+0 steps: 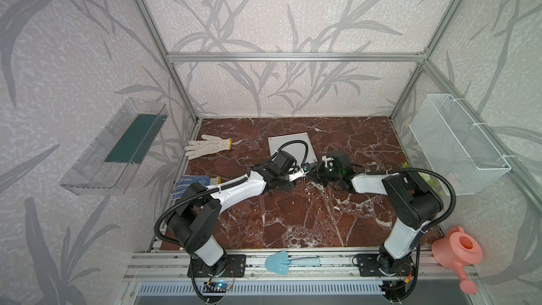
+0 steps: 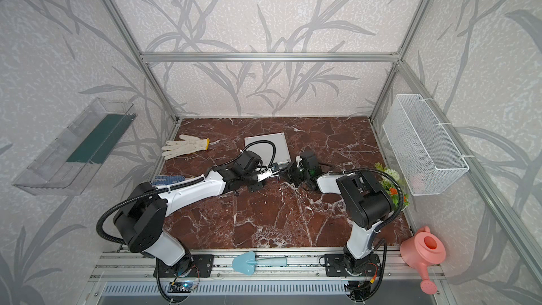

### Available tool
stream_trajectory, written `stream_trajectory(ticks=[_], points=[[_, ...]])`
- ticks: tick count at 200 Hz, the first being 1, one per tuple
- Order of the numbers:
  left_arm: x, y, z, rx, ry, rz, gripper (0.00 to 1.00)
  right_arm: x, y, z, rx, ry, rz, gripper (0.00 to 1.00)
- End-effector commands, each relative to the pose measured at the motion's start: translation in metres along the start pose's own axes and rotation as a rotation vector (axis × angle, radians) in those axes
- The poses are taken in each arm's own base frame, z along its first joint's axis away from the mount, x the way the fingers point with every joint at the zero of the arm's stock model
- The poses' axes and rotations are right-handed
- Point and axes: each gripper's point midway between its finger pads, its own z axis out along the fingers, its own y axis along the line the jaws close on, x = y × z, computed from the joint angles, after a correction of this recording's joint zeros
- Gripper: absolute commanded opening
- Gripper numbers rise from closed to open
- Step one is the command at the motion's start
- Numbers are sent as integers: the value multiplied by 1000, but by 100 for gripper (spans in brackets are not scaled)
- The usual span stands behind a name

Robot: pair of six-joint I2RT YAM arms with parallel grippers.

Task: Open the poker set cases
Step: Pick up the poker set case from the center of the board.

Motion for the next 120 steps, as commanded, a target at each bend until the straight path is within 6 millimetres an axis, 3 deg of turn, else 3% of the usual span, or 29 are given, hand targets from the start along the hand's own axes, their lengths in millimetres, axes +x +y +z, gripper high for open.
stream_trajectory(ticks=[1, 49, 96, 120], points=[[9, -14, 7, 88, 46, 48, 45, -1, 59, -12, -162, 6, -108, 0], [14, -6, 18, 44, 69, 85, 45, -3, 65, -16, -170, -2, -112, 0], [6, 4, 31, -11, 37, 85, 45, -2, 66, -17, -173, -4, -108, 0], [4, 1, 34, 11, 24, 76, 39, -2, 63, -17, -160, -5, -106, 0]])
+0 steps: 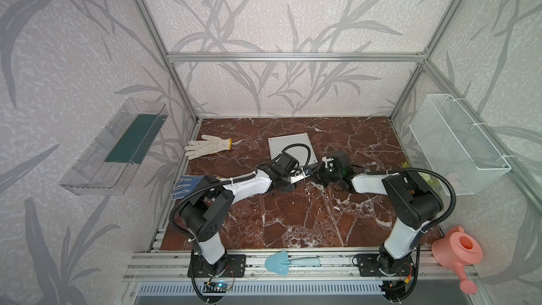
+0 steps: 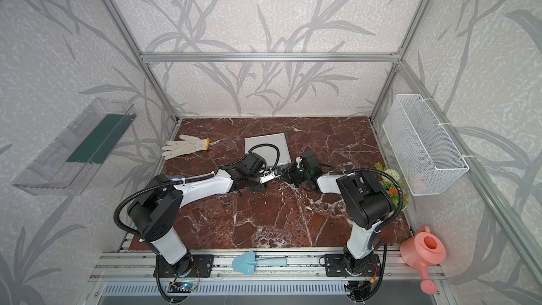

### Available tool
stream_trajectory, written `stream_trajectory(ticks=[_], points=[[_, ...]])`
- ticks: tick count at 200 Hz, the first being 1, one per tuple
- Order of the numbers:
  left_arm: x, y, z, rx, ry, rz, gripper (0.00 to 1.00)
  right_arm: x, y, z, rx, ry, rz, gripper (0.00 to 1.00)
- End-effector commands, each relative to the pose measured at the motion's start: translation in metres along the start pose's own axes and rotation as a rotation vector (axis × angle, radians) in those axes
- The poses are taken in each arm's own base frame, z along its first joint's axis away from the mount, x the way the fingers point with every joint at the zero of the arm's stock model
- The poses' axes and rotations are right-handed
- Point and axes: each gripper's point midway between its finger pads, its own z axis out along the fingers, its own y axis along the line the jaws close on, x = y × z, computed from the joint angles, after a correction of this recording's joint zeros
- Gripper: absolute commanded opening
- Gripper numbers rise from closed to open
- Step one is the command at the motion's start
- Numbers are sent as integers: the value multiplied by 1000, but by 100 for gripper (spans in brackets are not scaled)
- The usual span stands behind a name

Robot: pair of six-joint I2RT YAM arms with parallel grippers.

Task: Open the poker set cases
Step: Pick up the poker set case from the center of the board.

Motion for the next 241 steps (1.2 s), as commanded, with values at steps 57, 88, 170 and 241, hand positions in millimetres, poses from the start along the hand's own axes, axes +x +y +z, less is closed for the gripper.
stream_trajectory(ticks=[57, 88, 170, 241], points=[[0, 5, -2, -2, -8, -33, 3, -2, 65, -17, -167, -13, -128, 0], [-5, 11, -7, -8, -33, -65, 0, -1, 72, -26, -180, -28, -143, 0], [-25, 38, -33, 20, -124, -198, 0, -12, 64, -58, -143, -101, -216, 38], [-57, 65, -63, 46, -228, -265, 0, 10, 21, -67, -98, -105, -280, 33]])
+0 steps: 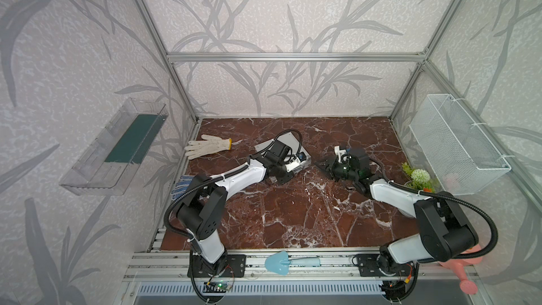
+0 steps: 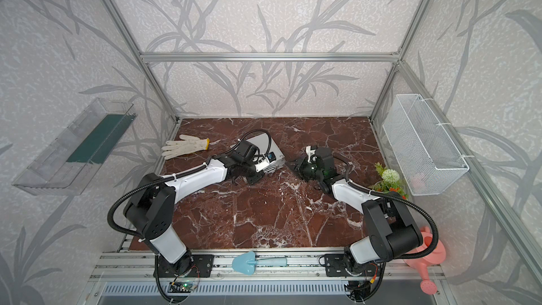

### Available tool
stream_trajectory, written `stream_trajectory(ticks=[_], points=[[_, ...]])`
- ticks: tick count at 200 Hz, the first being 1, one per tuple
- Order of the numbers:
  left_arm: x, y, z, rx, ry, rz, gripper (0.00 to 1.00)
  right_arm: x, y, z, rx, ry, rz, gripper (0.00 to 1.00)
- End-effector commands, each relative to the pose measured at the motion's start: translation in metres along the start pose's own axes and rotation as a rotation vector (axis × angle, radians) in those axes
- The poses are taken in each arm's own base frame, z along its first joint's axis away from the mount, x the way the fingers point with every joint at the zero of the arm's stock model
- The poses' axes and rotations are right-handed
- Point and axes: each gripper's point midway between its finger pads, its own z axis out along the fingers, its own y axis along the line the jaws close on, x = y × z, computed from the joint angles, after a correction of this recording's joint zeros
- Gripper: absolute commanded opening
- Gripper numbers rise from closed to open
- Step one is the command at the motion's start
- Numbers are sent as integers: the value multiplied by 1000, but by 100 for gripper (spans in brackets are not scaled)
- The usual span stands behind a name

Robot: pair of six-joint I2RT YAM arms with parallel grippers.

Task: Open the poker set cases
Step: Pick up the poker set case from the center of the board, then open the fastener on the poker set case.

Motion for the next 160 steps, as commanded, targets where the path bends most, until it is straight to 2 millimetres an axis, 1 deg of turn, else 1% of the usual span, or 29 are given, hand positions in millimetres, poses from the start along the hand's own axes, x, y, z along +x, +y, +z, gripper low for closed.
stream_trajectory(ticks=[1, 17, 54, 65, 68, 71, 97, 123, 140, 160], points=[[-52, 14, -33, -24, -171, -3, 0, 12, -13, -1, 10, 5, -39, 34], [-56, 14, -36, -15, -187, -18, 0, 17, -17, 2, 4, 10, -44, 33], [-66, 13, -42, 4, -216, -52, 0, 21, 0, 13, -71, -4, -84, 32], [-70, 13, -46, 14, -231, -65, 0, 20, 6, 17, -104, -14, -85, 32], [-71, 13, -48, 18, -234, -67, 0, 21, 5, 19, -102, -11, -79, 31], [-72, 12, -50, 23, -240, -69, 0, 19, 9, 20, -123, -19, -89, 31], [-82, 11, -62, 50, -269, -98, 0, 19, 14, 32, -176, -27, -61, 29], [-89, 8, -72, 77, -300, -115, 0, 24, 19, 45, -195, -33, -59, 35], [-93, 7, -76, 85, -315, -124, 0, 26, 30, 47, -225, -50, -60, 39], [-98, 7, -81, 90, -332, -127, 0, 24, 35, 48, -236, -77, -51, 41]])
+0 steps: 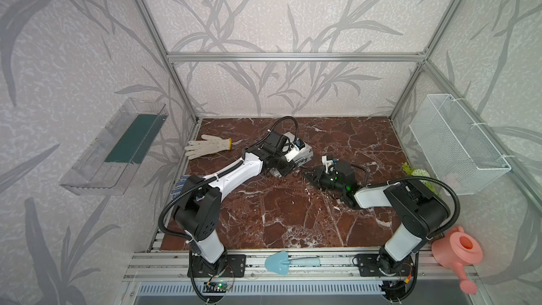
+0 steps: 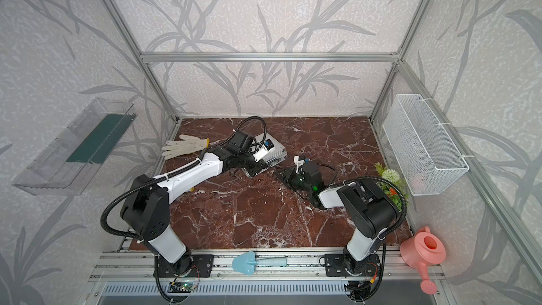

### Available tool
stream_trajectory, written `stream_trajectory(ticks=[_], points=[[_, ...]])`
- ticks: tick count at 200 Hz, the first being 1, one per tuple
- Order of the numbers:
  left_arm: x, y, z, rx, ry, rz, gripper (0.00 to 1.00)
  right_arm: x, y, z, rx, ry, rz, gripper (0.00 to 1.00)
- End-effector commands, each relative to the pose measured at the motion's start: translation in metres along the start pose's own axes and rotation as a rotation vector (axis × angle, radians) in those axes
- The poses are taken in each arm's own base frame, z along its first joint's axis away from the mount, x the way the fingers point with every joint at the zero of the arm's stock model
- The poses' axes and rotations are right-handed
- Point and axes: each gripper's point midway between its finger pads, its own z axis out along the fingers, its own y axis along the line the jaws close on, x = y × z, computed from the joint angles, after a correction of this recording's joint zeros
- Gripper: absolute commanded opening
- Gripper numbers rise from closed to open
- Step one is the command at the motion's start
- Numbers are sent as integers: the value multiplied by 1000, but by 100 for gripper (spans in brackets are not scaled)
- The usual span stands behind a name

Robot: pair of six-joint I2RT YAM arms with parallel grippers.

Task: Open the poker set cases
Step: Open the fastener on the poker set case.

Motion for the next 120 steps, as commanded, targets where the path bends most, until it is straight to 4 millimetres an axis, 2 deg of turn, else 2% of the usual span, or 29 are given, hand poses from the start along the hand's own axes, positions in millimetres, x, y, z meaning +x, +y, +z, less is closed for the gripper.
stream_trajectory(ticks=[1, 32, 78, 120], points=[[-66, -10, -47, 30, -221, 46, 0, -16, 34, 4, -103, -77, -26, 41], [-67, -8, -55, -2, -242, 38, 0, -20, 46, 2, -113, -93, -31, 43], [-74, -11, -62, 6, -268, 28, 0, -19, 48, 6, -91, -92, -19, 43], [-67, -13, -56, 8, -261, 18, 0, -15, 50, 10, -87, -94, -19, 42]])
